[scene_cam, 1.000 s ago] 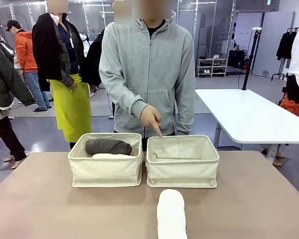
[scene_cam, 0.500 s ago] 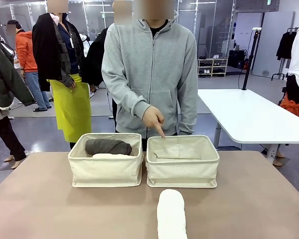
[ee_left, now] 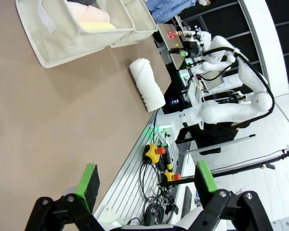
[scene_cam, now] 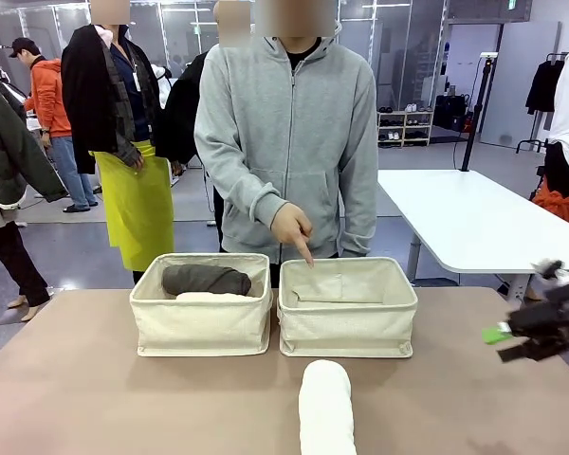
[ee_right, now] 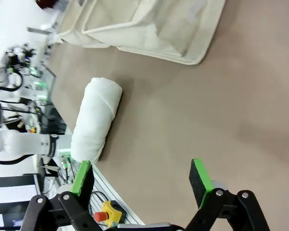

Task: Divide the towels into two baskets.
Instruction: Pick up one hotel-folded towel from the bottom of the table and place it in the Fabric basket indicated by the person.

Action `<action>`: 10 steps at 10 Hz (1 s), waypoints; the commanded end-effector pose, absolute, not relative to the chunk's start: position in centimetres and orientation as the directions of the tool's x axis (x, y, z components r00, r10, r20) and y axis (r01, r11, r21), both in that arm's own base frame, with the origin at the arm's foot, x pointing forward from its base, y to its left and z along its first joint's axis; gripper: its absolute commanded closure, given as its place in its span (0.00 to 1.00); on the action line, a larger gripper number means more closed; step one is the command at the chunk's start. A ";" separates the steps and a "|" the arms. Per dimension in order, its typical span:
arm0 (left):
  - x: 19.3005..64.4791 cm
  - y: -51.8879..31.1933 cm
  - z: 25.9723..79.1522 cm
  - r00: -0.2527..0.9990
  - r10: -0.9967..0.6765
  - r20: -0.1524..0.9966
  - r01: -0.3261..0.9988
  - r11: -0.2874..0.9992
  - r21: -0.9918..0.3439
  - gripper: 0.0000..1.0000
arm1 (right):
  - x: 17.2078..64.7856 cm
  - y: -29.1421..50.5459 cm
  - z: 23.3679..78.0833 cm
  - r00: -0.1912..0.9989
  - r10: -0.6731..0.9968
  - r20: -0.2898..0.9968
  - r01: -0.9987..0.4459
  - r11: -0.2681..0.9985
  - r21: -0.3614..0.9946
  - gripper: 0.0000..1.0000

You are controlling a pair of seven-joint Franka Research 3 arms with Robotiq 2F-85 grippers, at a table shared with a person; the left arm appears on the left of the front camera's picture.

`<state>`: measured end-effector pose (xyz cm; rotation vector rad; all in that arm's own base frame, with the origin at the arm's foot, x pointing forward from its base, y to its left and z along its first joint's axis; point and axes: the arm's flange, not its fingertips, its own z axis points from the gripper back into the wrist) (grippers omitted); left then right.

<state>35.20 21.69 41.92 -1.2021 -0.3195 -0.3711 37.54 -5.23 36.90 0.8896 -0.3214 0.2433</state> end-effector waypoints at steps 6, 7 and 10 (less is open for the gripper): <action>34.8 21.9 42.1 0.896 -0.116 0.429 0.442 0.310 -0.841 0.00 | 29.2 15.3 37.7 0.954 0.156 0.257 -0.252 0.880 0.403 0.00; 34.8 21.9 42.1 0.896 -0.116 0.429 0.442 0.310 -0.841 0.00 | 29.1 16.8 37.1 0.957 0.155 0.244 -0.241 0.893 0.380 0.00; 34.8 21.9 42.1 0.896 -0.116 0.429 0.442 0.310 -0.841 0.00 | 28.8 19.9 35.5 0.965 0.145 0.219 -0.209 0.929 0.307 0.00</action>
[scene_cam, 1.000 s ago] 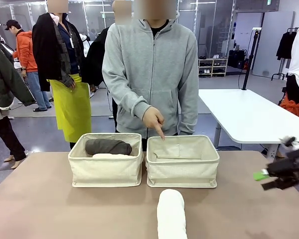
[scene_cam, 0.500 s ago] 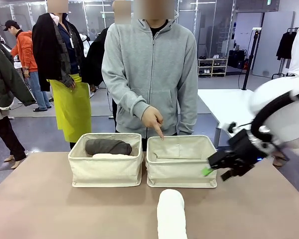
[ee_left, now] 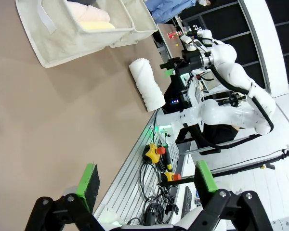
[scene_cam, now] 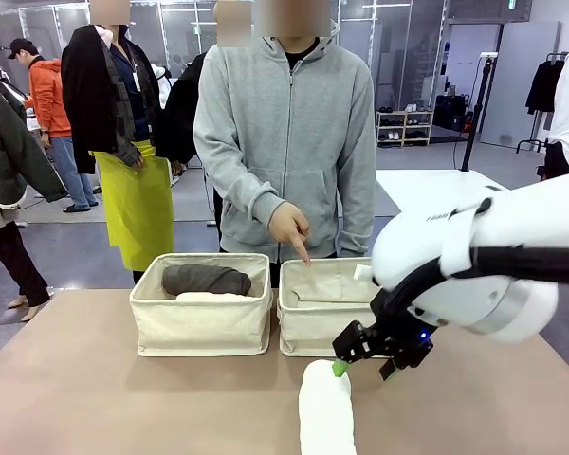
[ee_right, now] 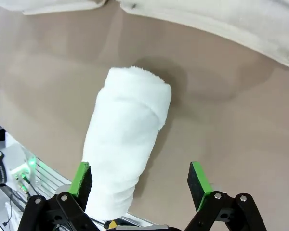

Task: Divide the towels into two baskets.
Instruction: Pick up one hotel-folded towel from the bottom of the table and place it in the Fabric basket indicated by the person.

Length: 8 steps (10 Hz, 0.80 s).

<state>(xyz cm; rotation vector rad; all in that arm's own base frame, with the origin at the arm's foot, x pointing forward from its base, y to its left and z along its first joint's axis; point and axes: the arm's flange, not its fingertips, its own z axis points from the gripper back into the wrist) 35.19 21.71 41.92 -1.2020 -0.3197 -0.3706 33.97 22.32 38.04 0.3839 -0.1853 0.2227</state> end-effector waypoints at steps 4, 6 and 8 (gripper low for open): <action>34.8 21.9 42.1 0.896 -0.116 0.429 0.442 0.310 -0.841 0.00 | 28.7 21.4 33.4 0.973 0.140 0.184 -0.198 0.917 0.347 0.00; 34.8 21.9 42.1 0.896 -0.116 0.429 0.442 0.310 -0.841 0.00 | 29.0 22.1 31.8 0.978 0.130 0.166 -0.181 0.921 0.345 0.00; 34.8 21.9 42.1 0.896 -0.116 0.429 0.442 0.310 -0.841 0.00 | 29.3 22.9 31.2 0.979 0.111 0.171 -0.172 0.899 0.402 0.00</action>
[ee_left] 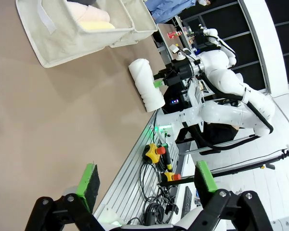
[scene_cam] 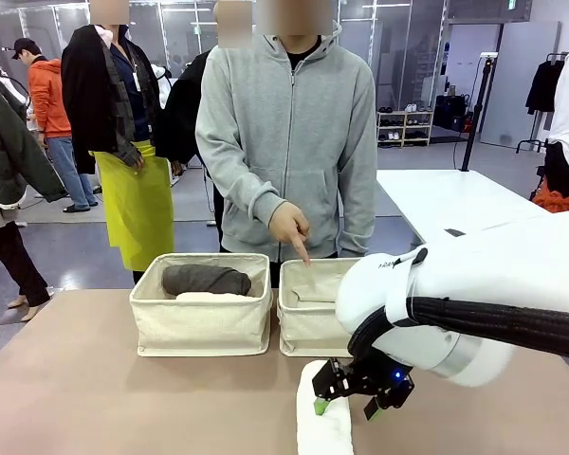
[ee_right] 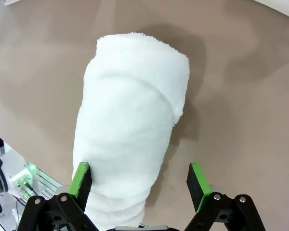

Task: Divide the towels into two baskets.
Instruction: Pick up one hotel-folded towel from the bottom of the table and place it in the Fabric basket indicated by the person.

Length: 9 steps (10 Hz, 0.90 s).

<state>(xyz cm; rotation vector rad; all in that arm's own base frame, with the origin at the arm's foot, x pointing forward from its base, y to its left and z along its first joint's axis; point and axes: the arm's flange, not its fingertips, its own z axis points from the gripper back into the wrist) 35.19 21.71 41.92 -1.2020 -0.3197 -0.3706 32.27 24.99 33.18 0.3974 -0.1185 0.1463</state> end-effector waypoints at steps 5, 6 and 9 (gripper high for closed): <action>34.8 21.9 42.1 0.896 -0.116 0.429 0.442 0.310 -0.841 0.00 | 29.2 24.0 29.4 0.983 0.114 0.141 -0.169 0.863 0.475 0.00; 34.8 21.9 42.1 0.896 -0.116 0.429 0.442 0.310 -0.841 0.00 | 29.3 24.3 29.1 0.981 0.133 0.138 -0.184 0.858 0.479 0.11; 34.8 21.9 42.1 0.896 -0.116 0.429 0.442 0.310 -0.841 0.00 | 29.3 24.2 29.4 0.979 0.145 0.144 -0.199 0.839 0.506 0.39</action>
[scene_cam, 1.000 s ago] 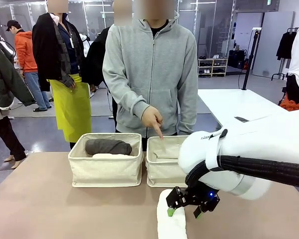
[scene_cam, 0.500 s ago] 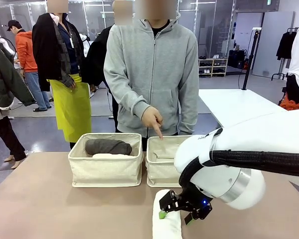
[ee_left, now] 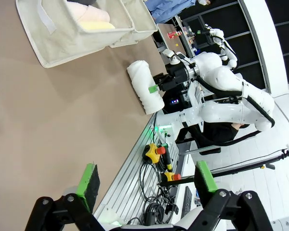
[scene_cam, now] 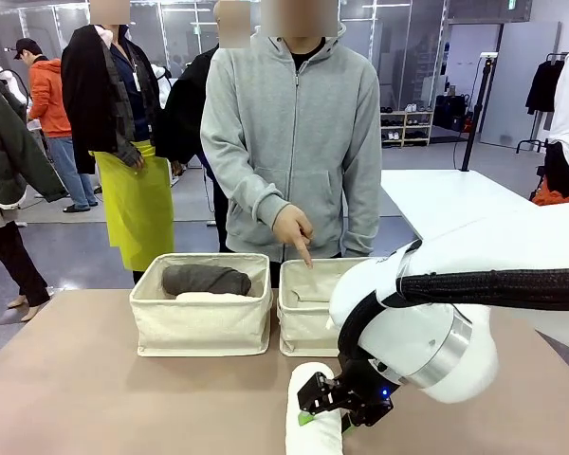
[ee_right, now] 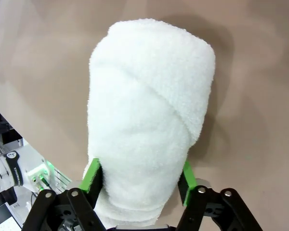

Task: Divide the towels into two baskets.
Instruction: Pick up one hotel-folded towel from the bottom of the table and place it in the Fabric basket indicated by the person.

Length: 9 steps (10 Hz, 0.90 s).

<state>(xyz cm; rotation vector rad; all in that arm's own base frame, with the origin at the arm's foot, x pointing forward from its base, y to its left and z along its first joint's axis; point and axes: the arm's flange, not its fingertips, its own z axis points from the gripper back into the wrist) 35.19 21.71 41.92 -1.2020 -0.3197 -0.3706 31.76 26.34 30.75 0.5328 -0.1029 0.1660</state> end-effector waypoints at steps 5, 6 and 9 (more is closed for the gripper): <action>34.8 21.9 42.1 0.896 -0.116 0.429 0.442 0.310 -0.841 0.00 | 29.3 23.7 29.7 0.980 0.139 0.140 -0.192 0.832 0.520 0.90; 34.8 21.9 42.1 0.896 -0.116 0.429 0.442 0.310 -0.841 0.00 | 29.3 23.3 29.9 0.981 0.131 0.142 -0.186 0.832 0.523 0.78; 34.8 21.9 42.1 0.896 -0.116 0.429 0.442 0.310 -0.841 0.00 | 28.9 22.2 31.7 0.976 0.155 0.152 -0.212 0.830 0.517 0.92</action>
